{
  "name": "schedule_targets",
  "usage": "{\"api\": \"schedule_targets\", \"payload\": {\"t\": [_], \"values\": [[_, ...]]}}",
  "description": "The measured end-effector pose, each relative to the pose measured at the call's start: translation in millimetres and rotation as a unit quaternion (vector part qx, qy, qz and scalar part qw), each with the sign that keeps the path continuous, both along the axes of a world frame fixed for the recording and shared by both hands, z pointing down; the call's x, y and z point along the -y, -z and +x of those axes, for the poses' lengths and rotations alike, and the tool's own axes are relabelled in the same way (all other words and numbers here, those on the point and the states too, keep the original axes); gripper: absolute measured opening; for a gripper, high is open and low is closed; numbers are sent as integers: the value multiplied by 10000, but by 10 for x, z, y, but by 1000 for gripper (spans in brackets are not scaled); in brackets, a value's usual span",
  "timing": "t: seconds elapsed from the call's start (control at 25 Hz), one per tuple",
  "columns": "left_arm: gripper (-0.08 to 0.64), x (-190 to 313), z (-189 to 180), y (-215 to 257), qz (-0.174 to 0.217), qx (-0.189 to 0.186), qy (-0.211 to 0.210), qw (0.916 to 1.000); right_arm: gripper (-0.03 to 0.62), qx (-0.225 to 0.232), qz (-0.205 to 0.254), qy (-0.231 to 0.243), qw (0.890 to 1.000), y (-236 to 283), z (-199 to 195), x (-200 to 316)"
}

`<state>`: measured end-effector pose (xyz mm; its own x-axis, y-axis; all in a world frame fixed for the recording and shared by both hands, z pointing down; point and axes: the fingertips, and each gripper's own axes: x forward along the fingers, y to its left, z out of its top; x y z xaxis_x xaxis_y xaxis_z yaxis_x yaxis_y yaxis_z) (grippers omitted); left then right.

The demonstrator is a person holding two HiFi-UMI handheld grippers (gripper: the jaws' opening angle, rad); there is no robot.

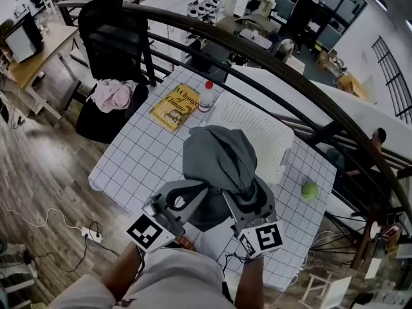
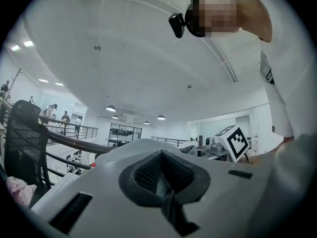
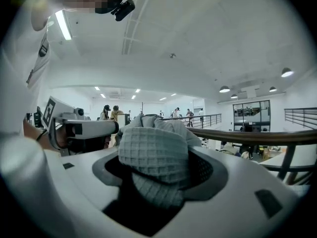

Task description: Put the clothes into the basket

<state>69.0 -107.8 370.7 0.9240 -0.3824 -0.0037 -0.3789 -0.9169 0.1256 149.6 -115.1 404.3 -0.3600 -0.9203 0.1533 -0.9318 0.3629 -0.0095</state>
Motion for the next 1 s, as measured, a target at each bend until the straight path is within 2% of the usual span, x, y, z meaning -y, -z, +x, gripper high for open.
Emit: {"api": "schedule_targets", "payload": {"t": [0.48, 1.0], "values": [[5, 190, 399, 100, 144, -78, -408, 9990, 321, -273, 156, -610, 9976, 201, 548, 176], [5, 478, 832, -9, -13, -80, -688, 9976, 322, -651, 92, -993, 9929, 206, 1083, 465]]}}
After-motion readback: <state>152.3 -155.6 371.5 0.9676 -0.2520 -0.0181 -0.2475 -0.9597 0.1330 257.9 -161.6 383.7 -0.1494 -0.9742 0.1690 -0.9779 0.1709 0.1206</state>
